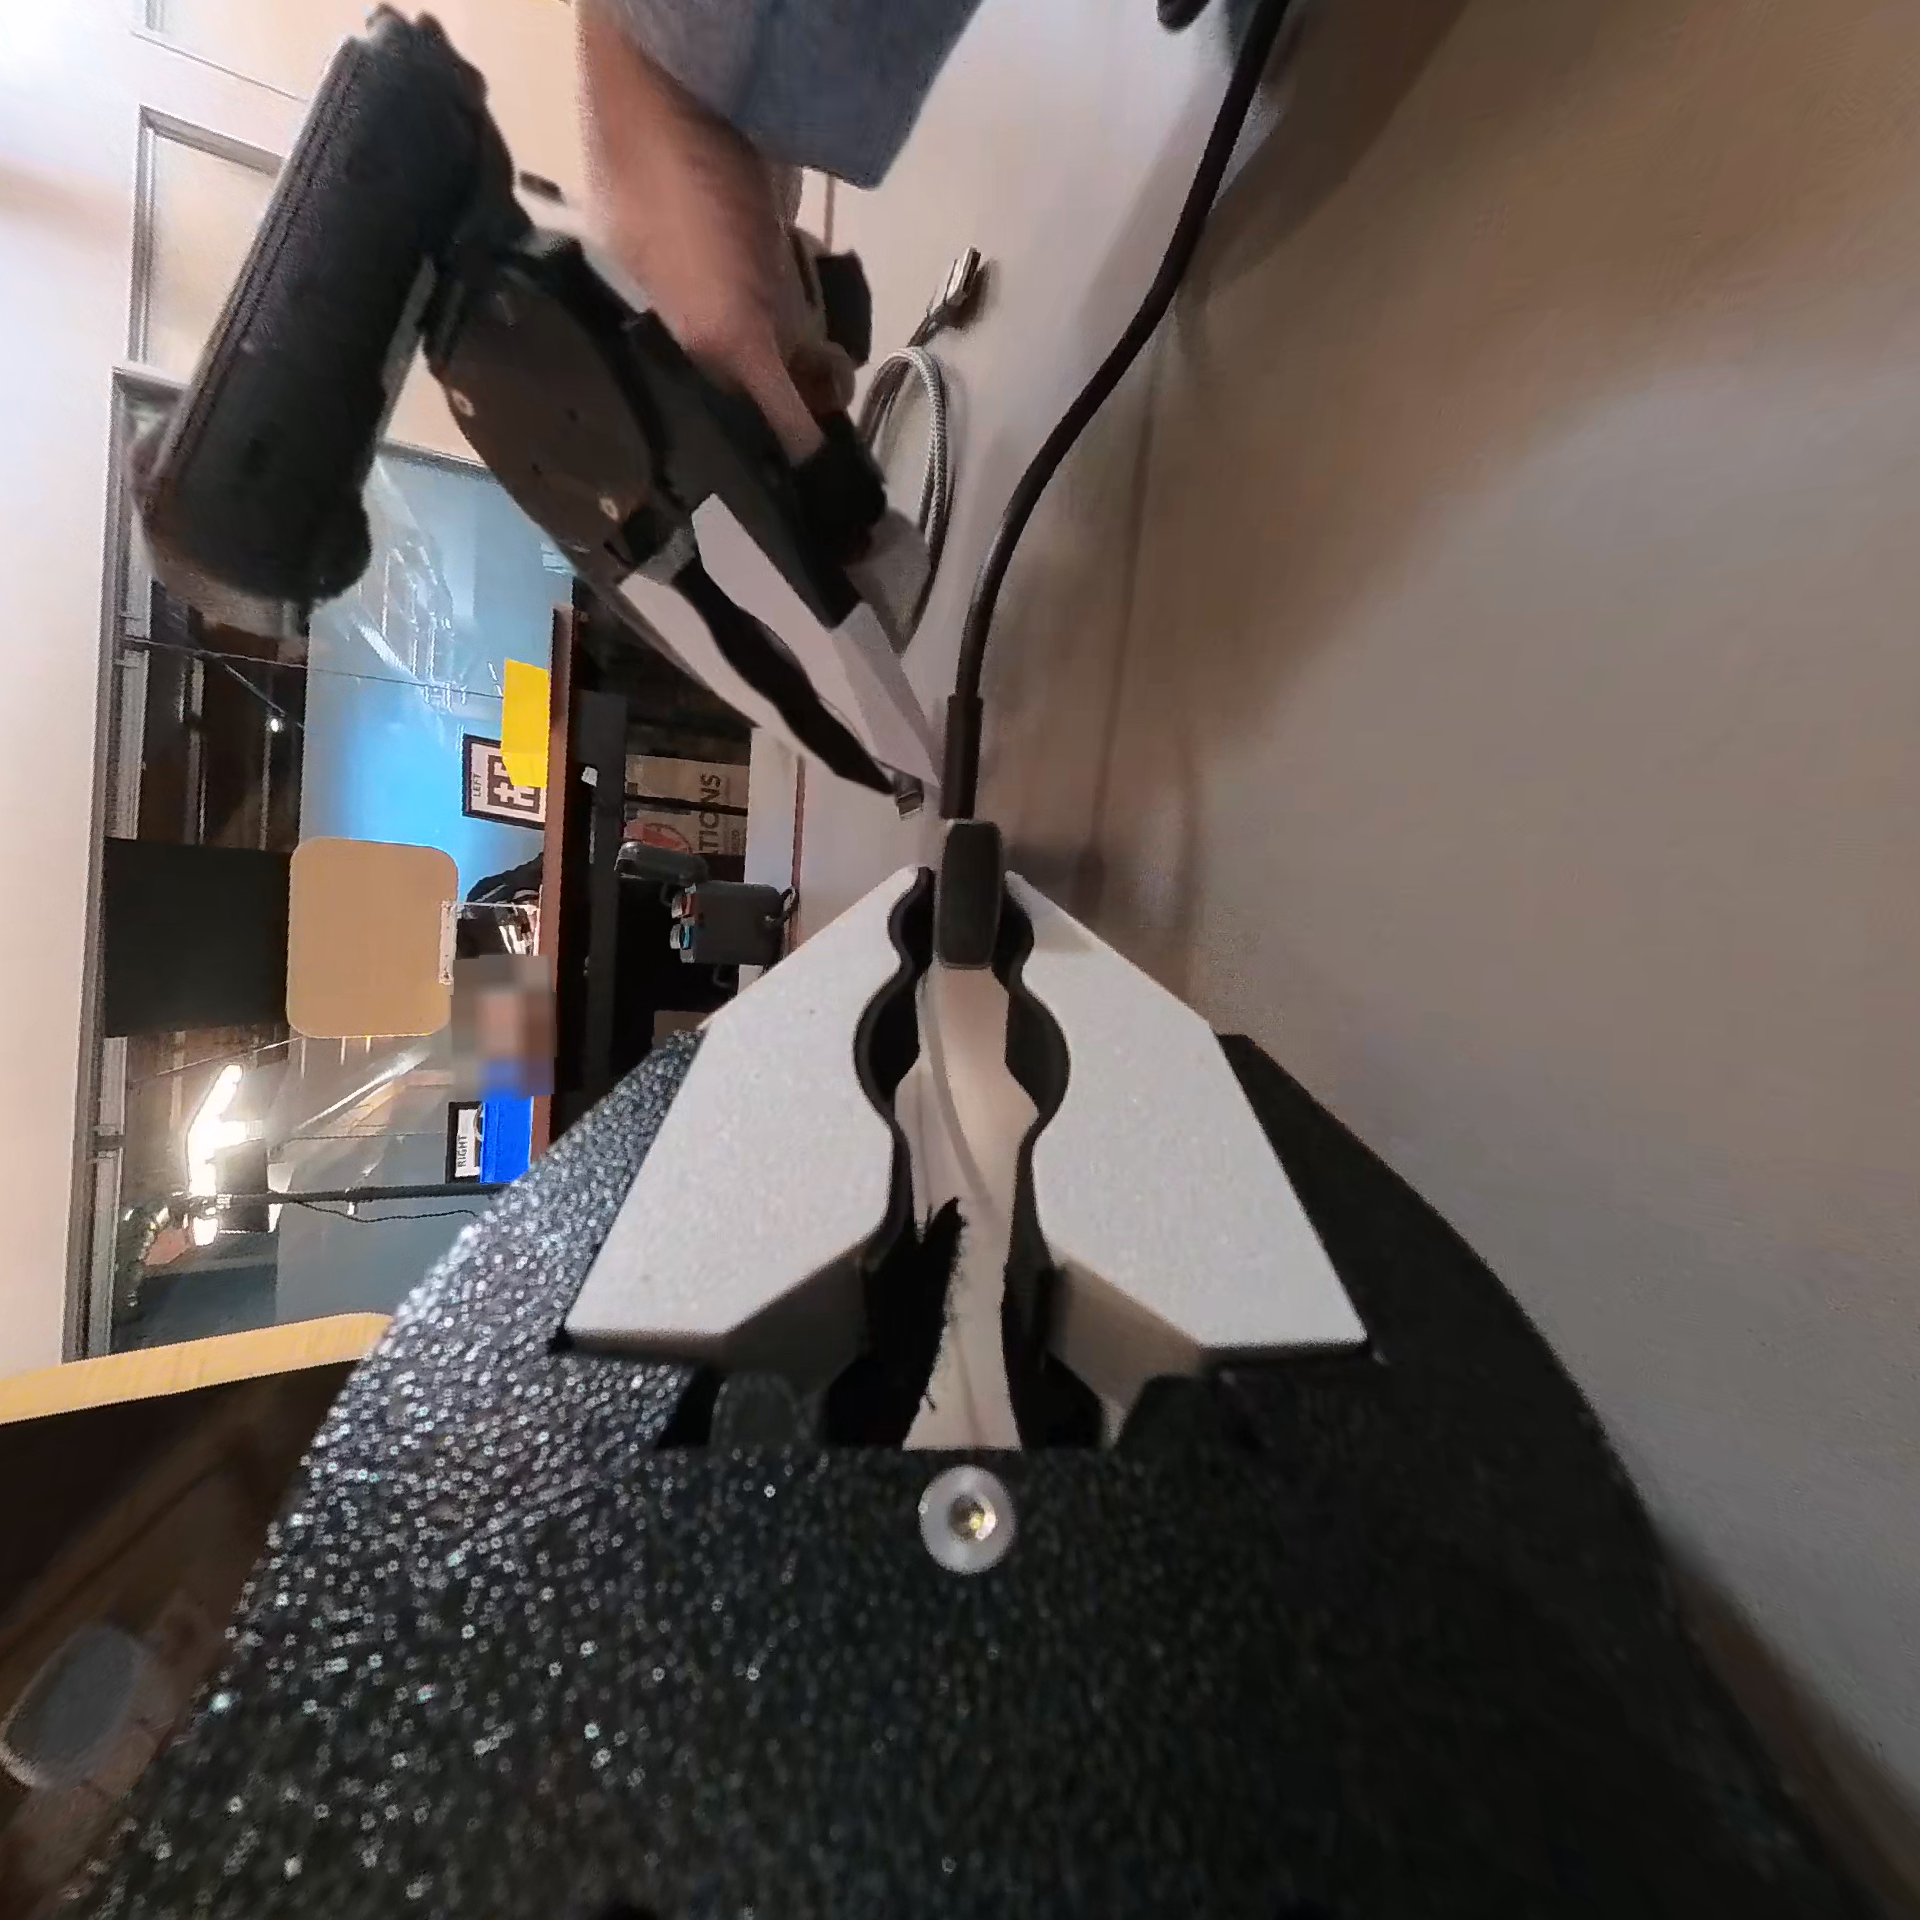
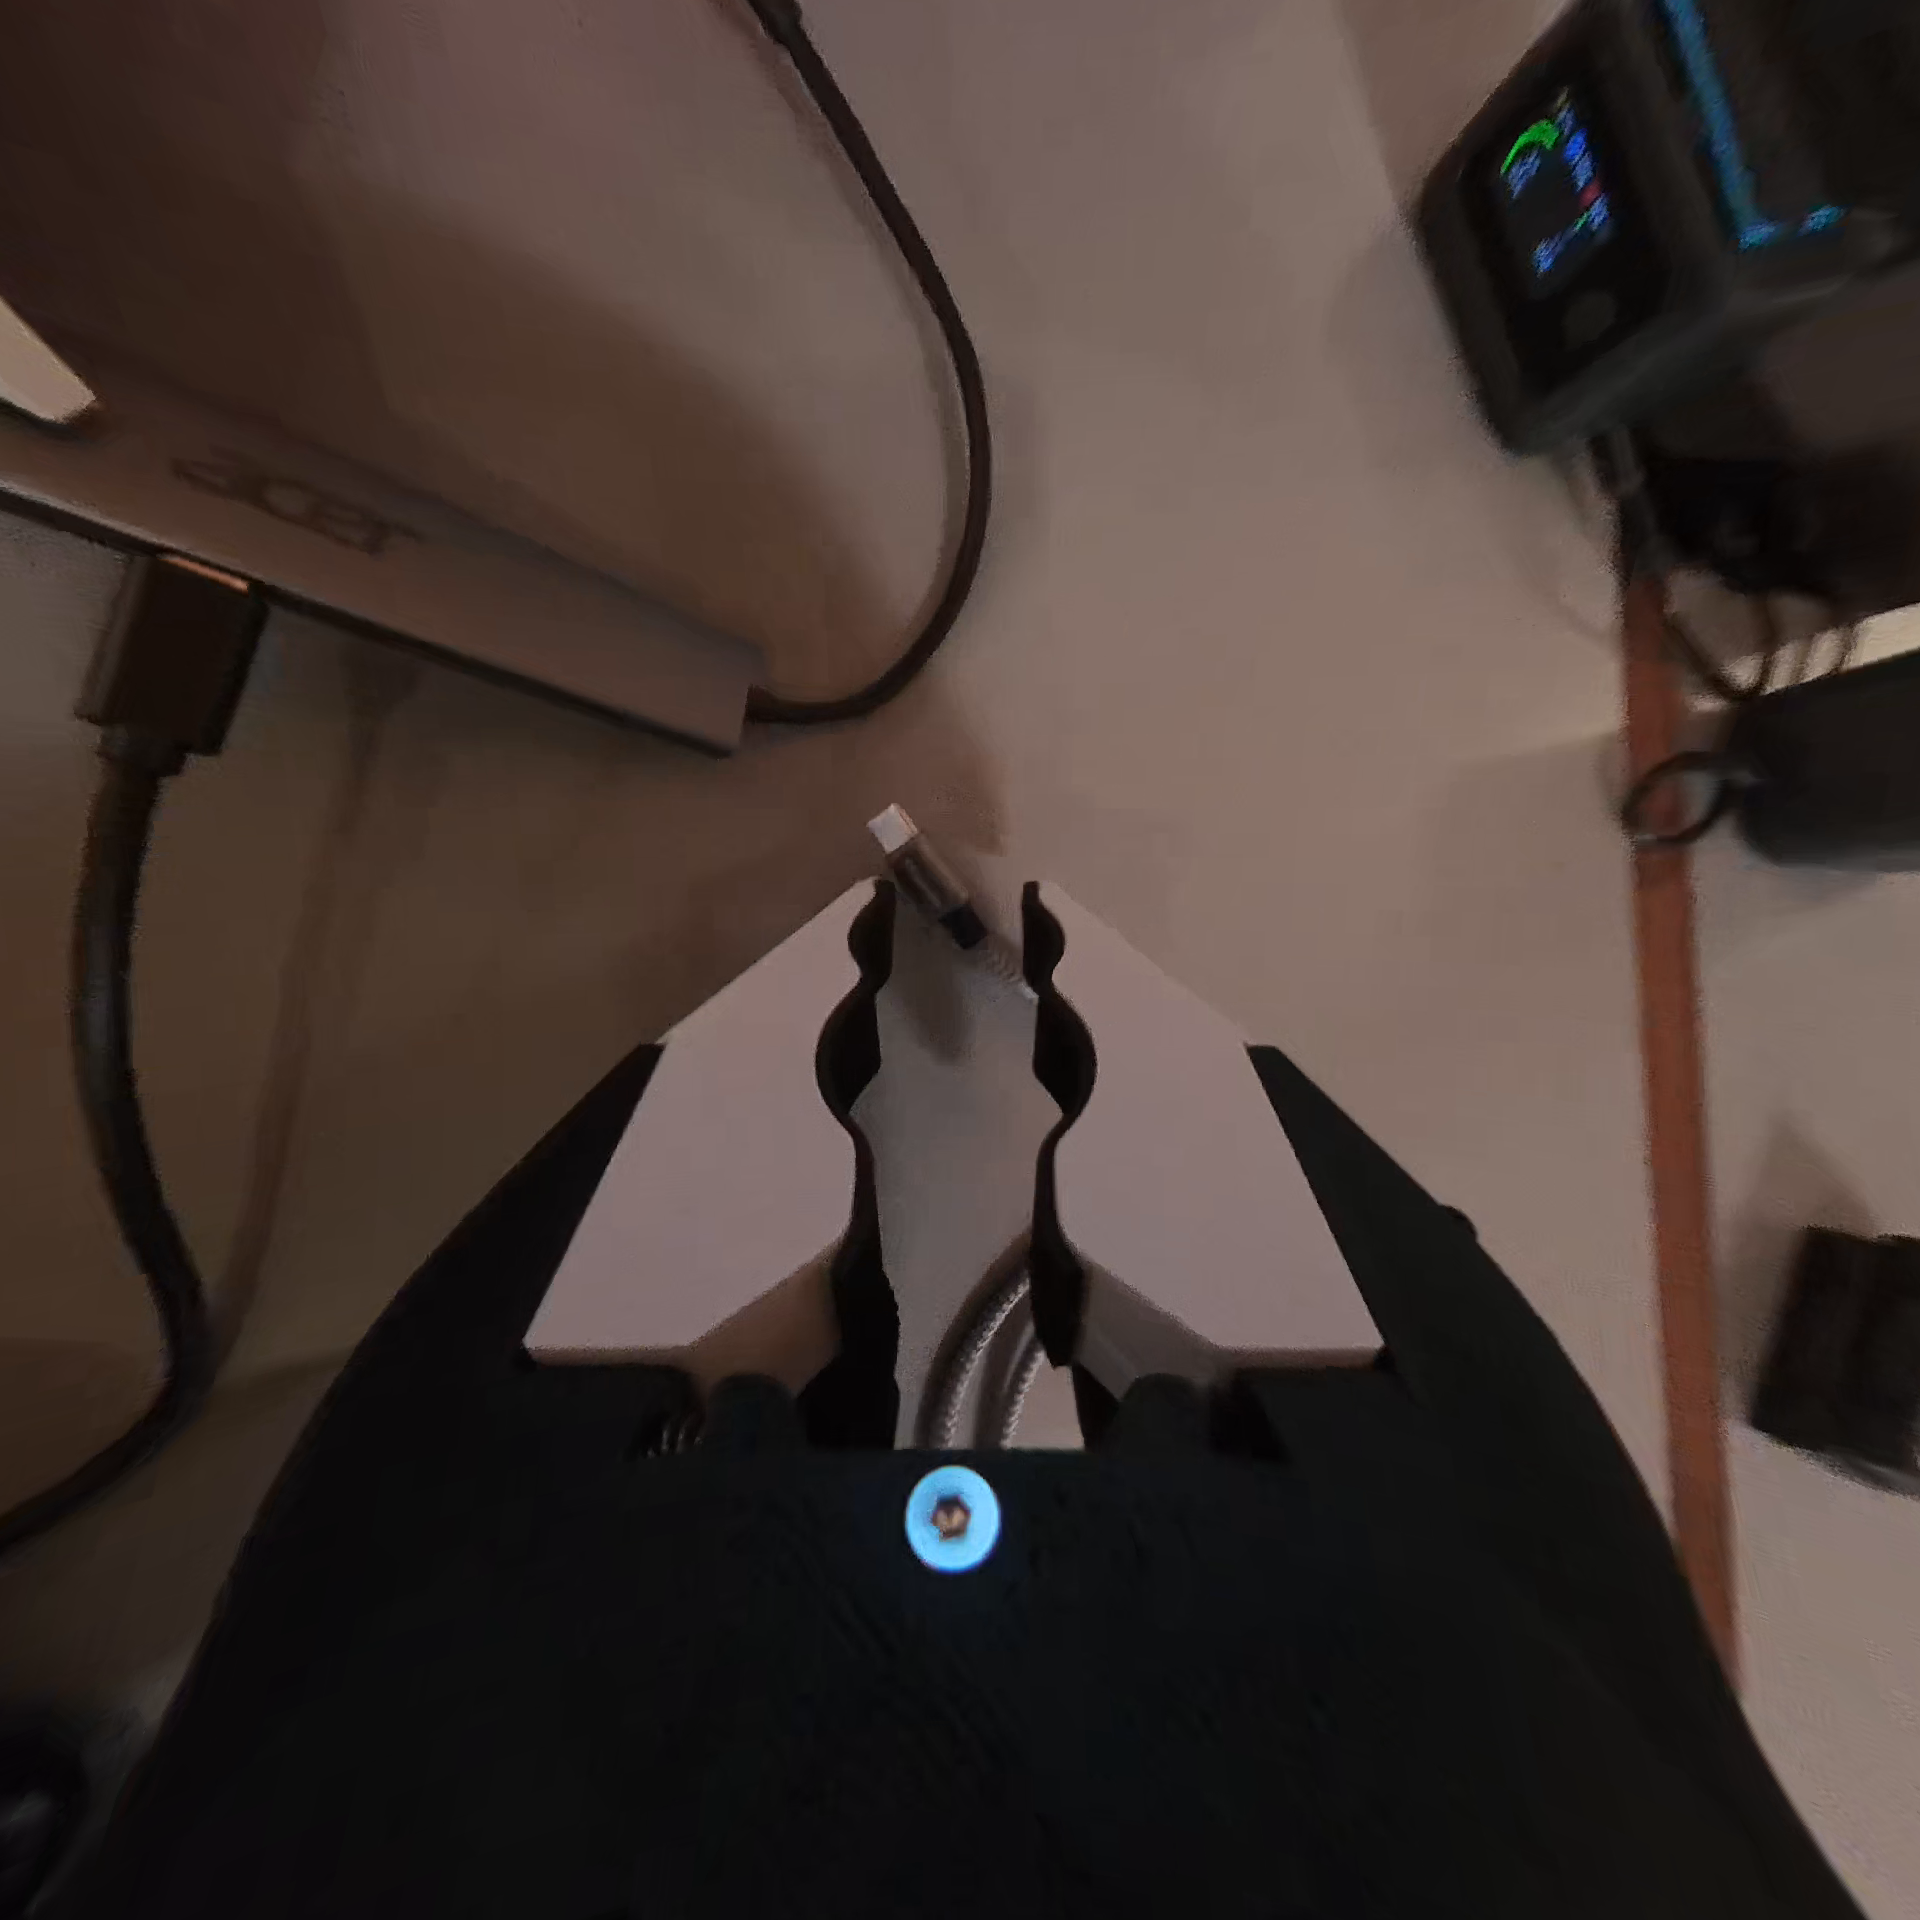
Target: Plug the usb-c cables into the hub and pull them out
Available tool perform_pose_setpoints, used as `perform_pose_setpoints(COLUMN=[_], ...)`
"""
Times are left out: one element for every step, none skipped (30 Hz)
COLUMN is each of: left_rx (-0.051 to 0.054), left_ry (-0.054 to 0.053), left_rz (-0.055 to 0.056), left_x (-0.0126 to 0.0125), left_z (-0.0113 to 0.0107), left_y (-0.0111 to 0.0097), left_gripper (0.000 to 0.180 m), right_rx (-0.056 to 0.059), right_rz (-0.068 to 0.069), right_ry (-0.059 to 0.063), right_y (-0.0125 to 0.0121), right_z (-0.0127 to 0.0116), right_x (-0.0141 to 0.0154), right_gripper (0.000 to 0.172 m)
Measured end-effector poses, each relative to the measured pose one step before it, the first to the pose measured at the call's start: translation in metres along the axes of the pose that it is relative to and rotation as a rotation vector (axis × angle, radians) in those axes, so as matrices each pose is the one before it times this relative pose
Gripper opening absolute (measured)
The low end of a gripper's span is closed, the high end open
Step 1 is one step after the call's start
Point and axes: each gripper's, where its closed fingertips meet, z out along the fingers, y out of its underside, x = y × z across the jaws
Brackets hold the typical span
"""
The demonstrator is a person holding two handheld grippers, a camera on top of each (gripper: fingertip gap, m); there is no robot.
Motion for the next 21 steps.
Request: perform_pose_setpoints(left_rx=[0.0002,0.0002,0.0016,0.002,-0.0002,-0.0004,-0.0001,-0.0038,0.0005,0.005,0.0041,0.0062,0.0056,0.0053,0.005,0.0045,0.0043,0.0065,0.0104,0.0117,0.0116], left_ry=[0.0002,0.0001,-0.0004,-0.0008,-0.0007,-0.0015,-0.0033,-0.0043,0.0005,-0.0027,-0.0017,-0.003,-0.0015,0.0019,-0.0016,0.0011,-0.0003,-0.0042,0.0007,0.0026,0.0012], left_rz=[-0.0008,-0.0009,-0.0047,-0.0076,-0.0113,-0.0164,-0.0199,-0.0295,-0.0419,-0.0514,-0.0526,-0.0495,-0.047,-0.0426,-0.0386,-0.033,-0.0258,-0.0233,-0.0237,-0.0232,-0.026], left_x=[-0.00012,-0.00018,-0.00014,-0.00039,-0.00067,-0.00046,-0.00107,-0.00157,-0.00193,-0.00278,-0.00289,-0.00292,-0.00259,-0.00174,-0.00204,-0.00149,-0.00114,-0.00197,-0.00077,-0.00058,-0.00064], left_z=[0.00015,0.00024,0.00017,0.00038,0.00035,0.00011,0.00003,0.00079,0.00024,0.0,-0.00023,-0.00033,-0.00022,-0.00012,-0.00031,-0.00048,-0.00059,-0.0011,-0.00095,-0.00098,-0.0008], left_y=[0.00014,-0.00018,-0.00001,-0.00006,0.00011,-0.00023,-0.00038,0.00047,0.00015,-0.00022,0.00009,0.0,0.00013,-0.00008,-0.00027,-0.00033,-0.00046,-0.0009,-0.00124,-0.00142,-0.00151], left_gripper=[0.009,0.009,0.009,0.009,0.009,0.009,0.009,0.009,0.009,0.009,0.009,0.009,0.009,0.01,0.01,0.01,0.01,0.01,0.009,0.009,0.009], right_rx=[-0.004,0.0003,0.0083,0.0042,0.0046,0.0067,0.0018,0.0043,0.0115,0.0008,-0.0095,-0.0136,-0.0049,0.0003,-0.002,-0.0043,-0.0112,-0.0211,-0.0239,-0.022,-0.0214], right_rz=[0.0239,0.0048,-0.0116,-0.0145,-0.0143,-0.0159,-0.0201,-0.0269,-0.0384,-0.0435,-0.0442,-0.0507,-0.0671,-0.0646,-0.0541,-0.0566,-0.0756,-0.0795,-0.0751,-0.0773,-0.0717], right_ry=[-0.0306,-0.0116,0.0025,0.0241,0.0397,0.0486,0.0553,0.0682,0.0864,0.0964,0.0894,0.0823,0.0948,0.0894,0.073,0.0552,0.0603,0.0552,0.0455,0.0537,0.0414], right_y=[0.00224,0.00176,0.0006,0.00017,-0.00059,-0.00166,-0.00268,-0.00363,-0.00585,-0.00551,-0.00505,-0.00513,-0.00636,-0.00727,-0.00765,-0.00744,-0.00615,-0.0047,-0.00413,-0.00376,-0.0029], right_z=[-0.00079,-0.00025,-0.00034,-0.00053,-0.00123,-0.00218,-0.00233,-0.00495,-0.00558,-0.00727,-0.00833,-0.00943,-0.01097,-0.01162,-0.01122,-0.01061,-0.01016,-0.00892,-0.00745,-0.006,-0.00422], right_x=[-0.00236,-0.00134,-0.00056,0.00208,0.00339,0.00347,0.0034,0.00304,0.00421,0.00532,0.00412,0.00278,0.00407,0.00362,0.00158,-0.00111,-0.0002,0.00012,-0.00011,0.00172,0.00054], right_gripper=[0.018,0.01,0.009,0.008,0.006,0.005,0.005,0.003,0.003,0.003,0.003,0.003,0.004,0.004,0.003,0.003,0.003,0.003,0.003,0.003,0.003])
